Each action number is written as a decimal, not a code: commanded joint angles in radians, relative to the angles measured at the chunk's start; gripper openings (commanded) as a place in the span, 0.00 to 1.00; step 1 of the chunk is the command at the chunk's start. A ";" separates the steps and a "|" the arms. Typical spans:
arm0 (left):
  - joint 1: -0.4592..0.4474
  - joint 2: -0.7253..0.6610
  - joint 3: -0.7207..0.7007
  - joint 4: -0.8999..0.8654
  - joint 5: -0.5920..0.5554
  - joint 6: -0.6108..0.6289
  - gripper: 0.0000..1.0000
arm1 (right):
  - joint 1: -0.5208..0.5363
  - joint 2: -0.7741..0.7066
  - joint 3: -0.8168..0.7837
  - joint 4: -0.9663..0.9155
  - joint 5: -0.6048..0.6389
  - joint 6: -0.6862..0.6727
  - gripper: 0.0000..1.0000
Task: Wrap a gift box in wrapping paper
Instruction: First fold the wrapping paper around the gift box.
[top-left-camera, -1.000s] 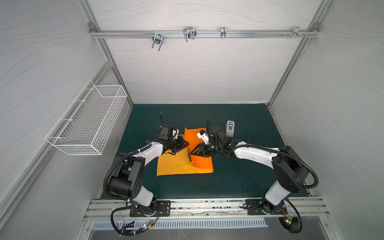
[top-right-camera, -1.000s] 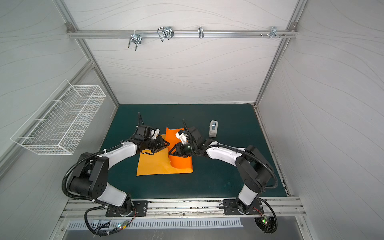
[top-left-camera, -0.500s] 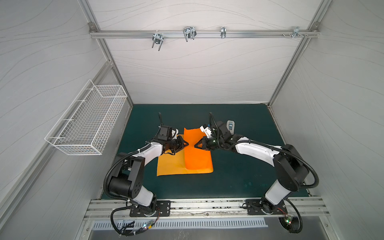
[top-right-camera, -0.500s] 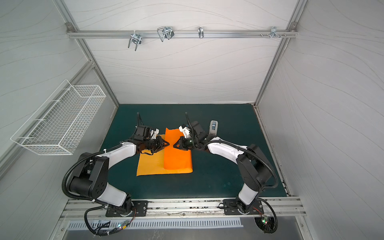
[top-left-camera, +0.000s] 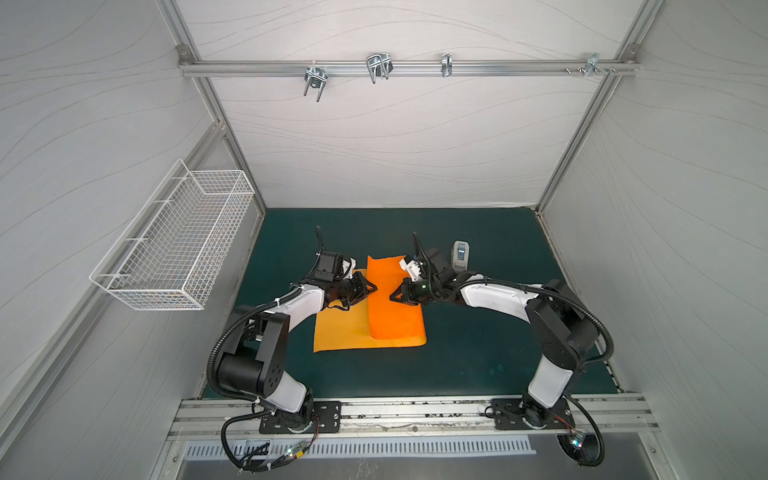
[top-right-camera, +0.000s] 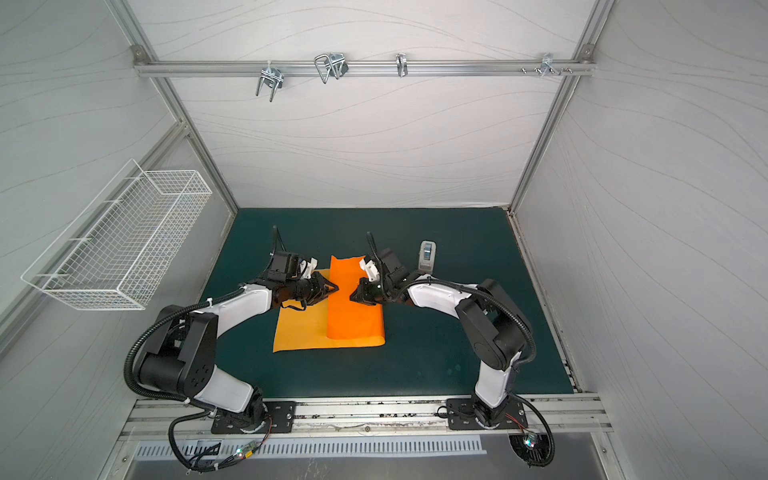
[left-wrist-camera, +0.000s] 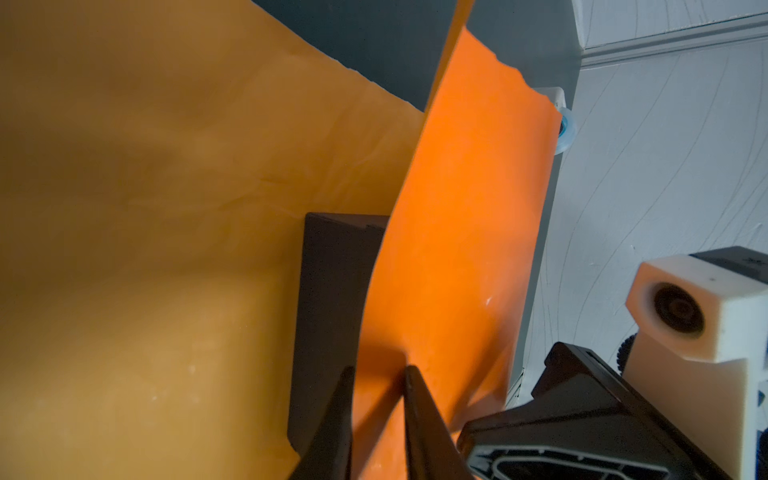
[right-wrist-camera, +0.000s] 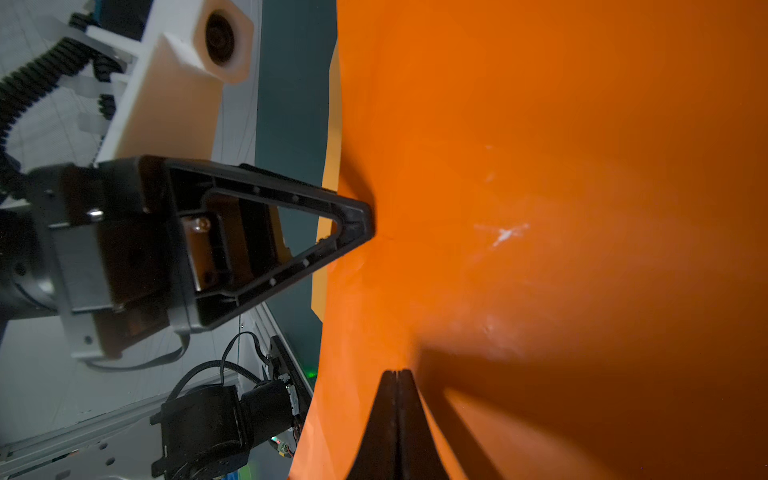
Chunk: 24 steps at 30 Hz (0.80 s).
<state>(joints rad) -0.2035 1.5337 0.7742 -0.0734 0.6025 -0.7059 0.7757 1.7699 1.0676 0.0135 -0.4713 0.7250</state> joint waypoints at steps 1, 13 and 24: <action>0.012 -0.009 -0.007 -0.039 -0.033 0.013 0.27 | 0.008 0.017 -0.034 0.021 0.018 -0.010 0.00; 0.025 -0.251 0.021 -0.365 -0.316 0.027 0.78 | 0.010 0.004 -0.126 0.052 0.039 0.000 0.00; 0.067 -0.655 -0.278 -0.501 -0.384 -0.302 0.86 | 0.006 -0.008 -0.139 0.070 0.030 -0.002 0.00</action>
<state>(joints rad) -0.1375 0.9710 0.5552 -0.5186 0.2123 -0.8486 0.7769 1.7584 0.9627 0.1741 -0.4644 0.7258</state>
